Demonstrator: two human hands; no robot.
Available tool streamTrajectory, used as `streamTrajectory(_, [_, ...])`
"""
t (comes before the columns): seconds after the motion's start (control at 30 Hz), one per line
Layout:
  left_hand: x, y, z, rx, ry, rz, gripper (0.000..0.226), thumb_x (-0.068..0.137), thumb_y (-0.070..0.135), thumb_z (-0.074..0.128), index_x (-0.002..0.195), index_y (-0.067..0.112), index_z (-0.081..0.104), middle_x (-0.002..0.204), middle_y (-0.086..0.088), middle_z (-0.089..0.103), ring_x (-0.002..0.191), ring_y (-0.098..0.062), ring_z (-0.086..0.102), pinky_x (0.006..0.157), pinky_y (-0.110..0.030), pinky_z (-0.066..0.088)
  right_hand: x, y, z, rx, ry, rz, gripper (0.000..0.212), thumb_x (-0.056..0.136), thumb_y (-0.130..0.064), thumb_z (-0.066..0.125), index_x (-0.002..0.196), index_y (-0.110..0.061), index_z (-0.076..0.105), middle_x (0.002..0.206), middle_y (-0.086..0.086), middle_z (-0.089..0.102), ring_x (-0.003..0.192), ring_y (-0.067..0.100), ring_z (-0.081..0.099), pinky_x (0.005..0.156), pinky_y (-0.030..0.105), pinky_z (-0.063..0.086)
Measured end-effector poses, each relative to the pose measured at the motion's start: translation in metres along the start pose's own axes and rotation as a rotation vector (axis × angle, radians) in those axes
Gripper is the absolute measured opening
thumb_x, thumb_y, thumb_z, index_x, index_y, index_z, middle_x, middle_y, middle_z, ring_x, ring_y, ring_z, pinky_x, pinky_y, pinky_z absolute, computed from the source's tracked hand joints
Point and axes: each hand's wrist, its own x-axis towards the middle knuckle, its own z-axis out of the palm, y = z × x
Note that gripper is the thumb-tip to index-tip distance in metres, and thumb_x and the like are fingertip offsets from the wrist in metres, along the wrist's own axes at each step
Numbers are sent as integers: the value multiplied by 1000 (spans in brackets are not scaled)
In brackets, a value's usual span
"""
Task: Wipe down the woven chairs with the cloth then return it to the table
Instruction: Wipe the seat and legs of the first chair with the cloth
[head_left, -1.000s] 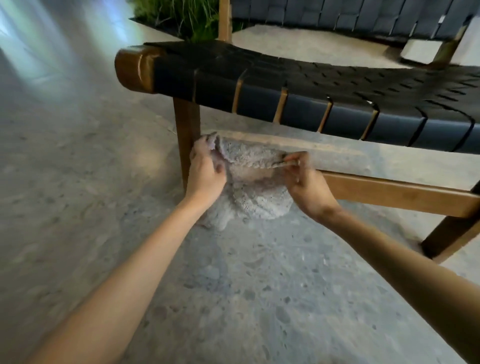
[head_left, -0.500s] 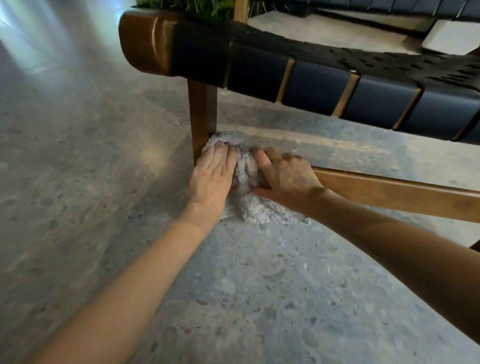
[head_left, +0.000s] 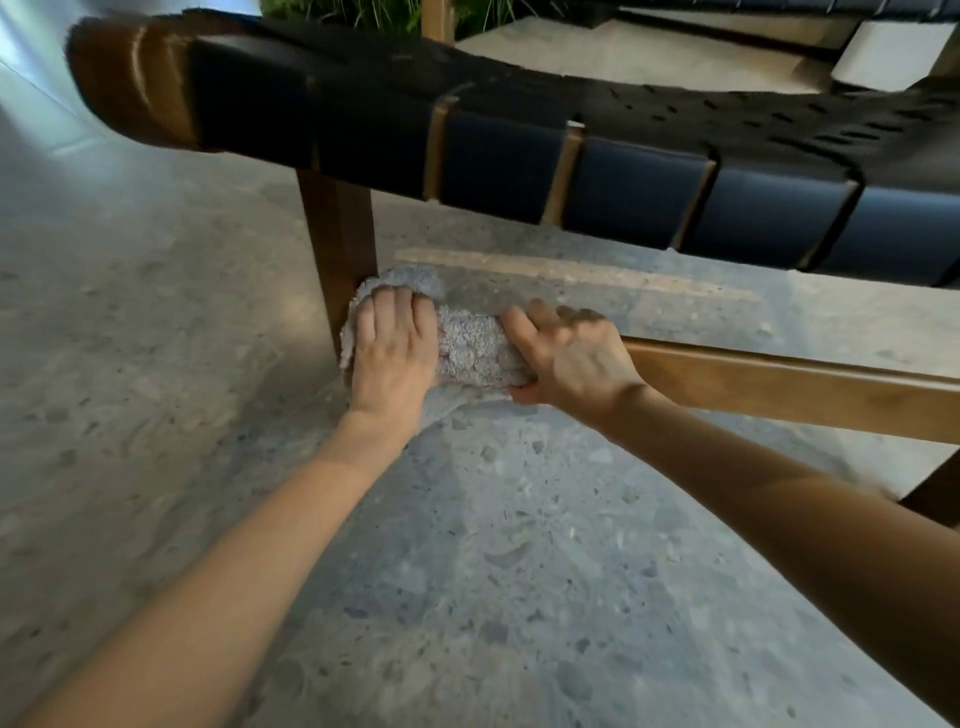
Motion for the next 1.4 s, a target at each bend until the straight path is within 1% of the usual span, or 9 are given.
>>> streamTrajectory(0.2, [13,57,-34,-145,-32,54,46,57,28,83,92,8,60,89,-8,63,85,-24,62,82,-33,49,-46,53,2,-1,-64,51,73,76,-52,70,127,-18,31,120,7,51,99,26,59,79,37,47])
streamTrajectory(0.4, [40,151,-88,-183,-24,254,33,65,26,76,86,13,54,81,-3,60,74,-21,58,74,-30,49,-128,130,14,-64,-62,235,72,71,-43,78,125,-17,39,114,9,51,100,28,55,86,39,44])
streamTrajectory(0.57, [60,226,-127,-110,-66,456,32,87,11,55,103,8,28,104,-7,56,94,-22,54,89,-34,41,-196,184,27,-286,78,343,72,72,-33,79,126,-10,38,104,11,57,87,27,56,81,37,48])
streamTrajectory(0.73, [79,277,-157,-16,-6,630,24,93,6,41,107,4,22,110,-10,51,99,-22,49,91,-34,36,-237,216,36,-542,83,380,74,72,-37,75,128,-10,34,98,5,61,84,22,59,92,36,47])
streamTrajectory(0.87, [88,320,-176,-5,-5,701,22,97,13,36,112,2,24,114,-12,50,103,-22,48,93,-34,36,-261,236,35,-612,44,412,64,77,-24,71,134,-14,42,101,-2,64,89,17,62,102,32,43])
streamTrajectory(1.0, [88,348,-188,-55,-48,612,28,97,21,39,117,7,27,118,-12,48,107,-23,48,94,-35,36,-265,230,31,-566,10,416,49,92,-11,43,140,-10,46,125,2,62,118,20,58,114,34,31])
streamTrajectory(1.13, [79,343,-184,-278,-24,489,21,95,14,41,115,11,35,115,-8,50,106,-23,50,92,-37,40,-267,211,29,-239,113,534,53,97,-6,20,149,6,13,156,22,18,146,32,14,119,42,4])
streamTrajectory(1.27, [64,326,-164,-305,153,359,37,85,37,57,117,21,51,106,5,58,96,-14,56,90,-31,45,-245,200,40,70,183,554,57,96,-8,41,148,3,20,153,23,26,144,35,21,120,41,5])
streamTrajectory(1.4, [61,303,-147,-338,139,301,74,67,62,68,123,17,53,105,2,60,93,-16,58,87,-31,46,-243,221,52,-92,211,491,72,75,-31,74,138,-11,44,125,17,53,109,34,52,103,43,35])
